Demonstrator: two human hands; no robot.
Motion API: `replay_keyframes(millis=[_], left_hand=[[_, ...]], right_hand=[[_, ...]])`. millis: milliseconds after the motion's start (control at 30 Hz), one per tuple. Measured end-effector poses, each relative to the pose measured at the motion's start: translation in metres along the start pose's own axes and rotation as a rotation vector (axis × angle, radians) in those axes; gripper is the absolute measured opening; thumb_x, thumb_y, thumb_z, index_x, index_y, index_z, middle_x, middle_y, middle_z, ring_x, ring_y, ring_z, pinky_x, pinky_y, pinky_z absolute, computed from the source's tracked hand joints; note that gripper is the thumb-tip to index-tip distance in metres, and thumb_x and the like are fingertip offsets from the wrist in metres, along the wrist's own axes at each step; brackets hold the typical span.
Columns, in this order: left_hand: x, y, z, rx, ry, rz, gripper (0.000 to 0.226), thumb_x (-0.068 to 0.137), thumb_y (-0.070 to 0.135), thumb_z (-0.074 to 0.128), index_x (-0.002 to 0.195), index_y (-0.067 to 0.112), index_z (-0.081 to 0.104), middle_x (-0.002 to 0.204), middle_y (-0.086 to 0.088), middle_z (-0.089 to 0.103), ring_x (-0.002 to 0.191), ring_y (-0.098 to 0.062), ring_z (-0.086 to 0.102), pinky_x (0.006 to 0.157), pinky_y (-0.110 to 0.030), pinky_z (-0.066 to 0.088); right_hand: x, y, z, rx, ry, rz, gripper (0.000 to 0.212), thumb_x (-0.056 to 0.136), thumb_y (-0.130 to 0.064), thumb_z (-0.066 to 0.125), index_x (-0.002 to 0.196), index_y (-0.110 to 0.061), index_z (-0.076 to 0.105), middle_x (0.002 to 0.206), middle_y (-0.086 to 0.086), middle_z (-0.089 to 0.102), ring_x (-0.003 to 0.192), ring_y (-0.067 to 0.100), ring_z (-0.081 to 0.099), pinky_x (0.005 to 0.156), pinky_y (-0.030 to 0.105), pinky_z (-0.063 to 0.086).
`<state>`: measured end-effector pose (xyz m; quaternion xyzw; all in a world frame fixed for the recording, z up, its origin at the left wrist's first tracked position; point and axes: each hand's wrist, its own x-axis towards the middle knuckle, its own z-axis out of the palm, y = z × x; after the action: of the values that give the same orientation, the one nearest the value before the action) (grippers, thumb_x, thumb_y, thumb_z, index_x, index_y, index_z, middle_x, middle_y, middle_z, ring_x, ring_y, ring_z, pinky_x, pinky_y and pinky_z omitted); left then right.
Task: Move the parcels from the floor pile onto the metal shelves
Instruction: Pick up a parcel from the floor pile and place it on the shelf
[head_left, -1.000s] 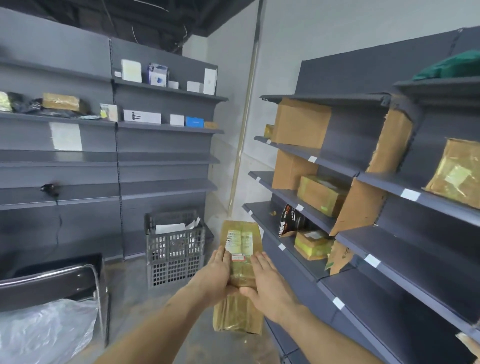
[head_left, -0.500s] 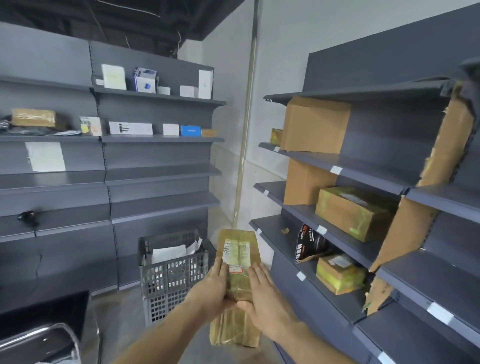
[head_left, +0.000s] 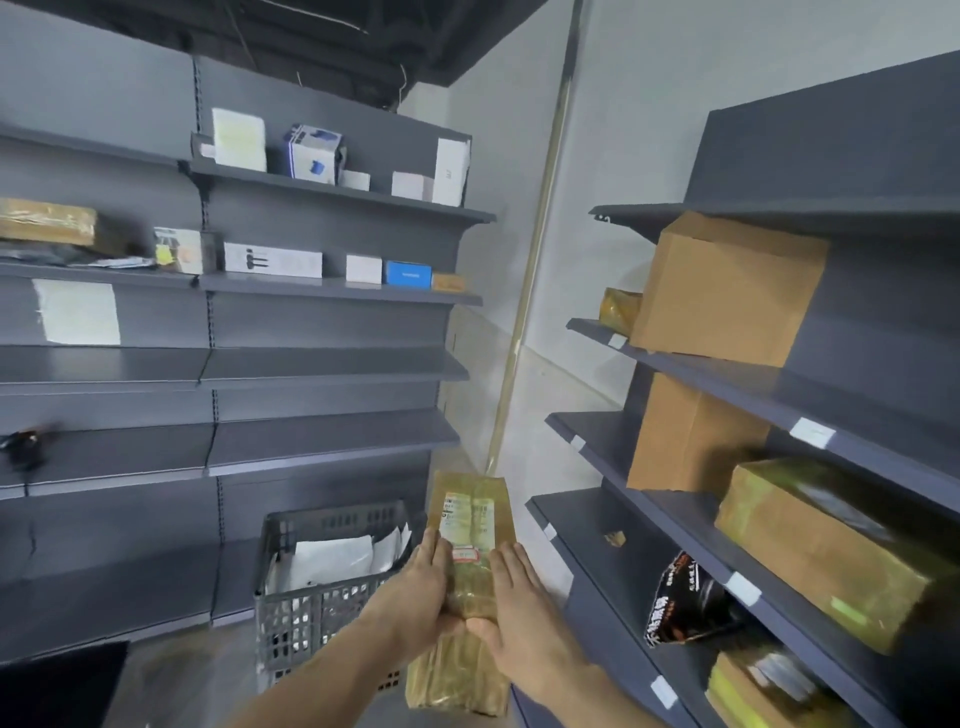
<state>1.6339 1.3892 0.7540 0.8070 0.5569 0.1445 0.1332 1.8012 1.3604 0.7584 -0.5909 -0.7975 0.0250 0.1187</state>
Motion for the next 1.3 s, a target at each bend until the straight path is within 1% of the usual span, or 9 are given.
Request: replay_keyframes(millis=[167, 367, 633, 767, 900, 1067, 1133, 1233, 1300], left_hand=[[0.081, -0.076, -0.009, -0.010, 0.019, 0.007, 0.097, 0.092, 0.029, 0.062, 0.155, 0.005, -0.007, 0.162, -0.014, -0.018, 0.149, -0.024, 0.019, 0.116, -0.031, 0.029], [0.182, -0.138, -0.045, 0.023, -0.036, 0.083, 0.091, 0.092, 0.027, 0.061, 0.156, 0.006, -0.001, 0.162, -0.012, -0.018, 0.141, -0.026, 0.037, 0.109, -0.035, 0.039], [0.289, -0.151, -0.058, 0.021, -0.091, 0.224, 0.099, 0.093, 0.036, 0.062, 0.155, 0.005, -0.009, 0.161, -0.010, -0.024, 0.139, -0.025, 0.038, 0.107, -0.029, 0.036], [0.337, -0.148, -0.042, 0.032, -0.149, 0.242, 0.098, 0.094, 0.032, 0.063, 0.156, 0.007, -0.008, 0.160, -0.007, -0.026, 0.136, -0.023, 0.043, 0.105, -0.028, 0.039], [0.391, -0.146, -0.028, 0.053, -0.142, 0.268, 0.095, 0.094, 0.031, 0.062, 0.156, 0.009, -0.006, 0.162, -0.006, -0.022, 0.130, -0.020, 0.050, 0.099, -0.027, 0.043], [0.474, -0.146, -0.010, 0.067, -0.134, 0.330, 0.099, 0.093, 0.036, 0.063, 0.156, 0.008, -0.008, 0.161, -0.006, -0.026, 0.141, -0.018, 0.037, 0.106, -0.026, 0.041], [0.502, -0.149, 0.000, 0.066, -0.156, 0.335, 0.103, 0.091, 0.039, 0.065, 0.156, 0.009, -0.009, 0.161, -0.005, -0.026, 0.142, -0.018, 0.034, 0.108, -0.028, 0.040], [0.535, -0.152, 0.016, 0.078, -0.204, 0.355, 0.107, 0.087, 0.044, 0.068, 0.157, 0.013, -0.007, 0.161, 0.000, -0.026, 0.136, -0.017, 0.043, 0.107, -0.030, 0.042], [0.552, -0.149, 0.024, 0.075, -0.246, 0.368, 0.107, 0.087, 0.044, 0.068, 0.157, 0.012, -0.006, 0.161, 0.001, -0.024, 0.134, -0.017, 0.046, 0.107, -0.030, 0.041]], right_hand=[[0.106, -0.008, 0.024, -0.022, -0.007, 0.009, 0.081, 0.099, -0.046, 0.047, 0.157, -0.013, 0.001, 0.165, 0.001, -0.006, 0.150, 0.013, -0.012, 0.120, 0.027, 0.005], [0.217, -0.011, 0.032, -0.066, 0.035, 0.092, 0.080, 0.099, -0.049, 0.043, 0.157, -0.012, 0.001, 0.165, 0.003, -0.005, 0.151, 0.016, -0.010, 0.120, 0.026, 0.007], [0.298, 0.030, 0.032, -0.091, 0.056, 0.212, 0.076, 0.098, -0.037, 0.047, 0.156, -0.008, 0.007, 0.164, 0.006, 0.003, 0.151, 0.020, 0.000, 0.117, 0.033, 0.030], [0.327, 0.061, 0.041, -0.077, -0.003, 0.262, 0.076, 0.099, -0.039, 0.041, 0.156, -0.006, 0.003, 0.164, 0.009, -0.001, 0.151, 0.022, -0.007, 0.117, 0.037, 0.029], [0.362, 0.099, 0.050, -0.074, 0.005, 0.286, 0.084, 0.089, -0.051, 0.018, 0.155, -0.002, 0.005, 0.164, 0.014, 0.000, 0.151, 0.025, -0.007, 0.119, 0.039, 0.026], [0.411, 0.151, 0.060, -0.027, 0.082, 0.320, 0.076, 0.100, -0.037, 0.046, 0.156, -0.004, 0.008, 0.164, 0.011, 0.004, 0.152, 0.022, -0.004, 0.119, 0.036, 0.024], [0.427, 0.168, 0.065, -0.023, 0.067, 0.331, 0.077, 0.099, -0.039, 0.048, 0.155, -0.003, 0.011, 0.163, 0.013, 0.007, 0.152, 0.023, -0.002, 0.120, 0.037, 0.023], [0.444, 0.187, 0.072, 0.007, 0.035, 0.363, 0.077, 0.099, -0.038, 0.049, 0.155, -0.001, 0.012, 0.163, 0.015, 0.009, 0.152, 0.025, -0.001, 0.121, 0.040, 0.020], [0.451, 0.198, 0.077, 0.034, 0.024, 0.414, 0.077, 0.098, -0.042, 0.044, 0.155, -0.003, 0.009, 0.163, 0.012, 0.006, 0.152, 0.022, -0.003, 0.119, 0.040, 0.025]])
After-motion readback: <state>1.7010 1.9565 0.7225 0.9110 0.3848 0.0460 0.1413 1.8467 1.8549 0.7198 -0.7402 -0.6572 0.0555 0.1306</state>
